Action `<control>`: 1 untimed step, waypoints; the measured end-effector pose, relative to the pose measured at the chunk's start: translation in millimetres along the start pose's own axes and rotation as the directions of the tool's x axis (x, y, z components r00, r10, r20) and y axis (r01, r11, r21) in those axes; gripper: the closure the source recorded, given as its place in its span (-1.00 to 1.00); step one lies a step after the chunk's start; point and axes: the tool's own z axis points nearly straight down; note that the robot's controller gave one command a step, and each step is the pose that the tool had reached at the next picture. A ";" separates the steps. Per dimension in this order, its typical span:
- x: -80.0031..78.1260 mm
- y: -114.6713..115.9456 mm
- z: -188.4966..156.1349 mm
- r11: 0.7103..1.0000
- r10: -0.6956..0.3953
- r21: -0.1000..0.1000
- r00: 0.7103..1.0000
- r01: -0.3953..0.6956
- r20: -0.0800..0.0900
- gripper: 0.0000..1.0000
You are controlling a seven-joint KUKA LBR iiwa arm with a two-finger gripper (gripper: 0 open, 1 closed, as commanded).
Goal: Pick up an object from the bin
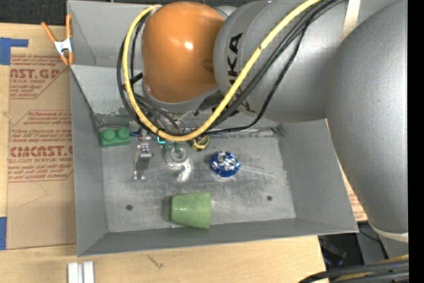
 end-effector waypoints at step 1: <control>-28.3 16.1 131.7 1.000 0.003 -0.003 1.000 -0.003 0.011 -1.00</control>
Offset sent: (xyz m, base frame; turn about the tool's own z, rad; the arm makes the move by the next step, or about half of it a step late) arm 0.0286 0.0164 -0.1440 0.0037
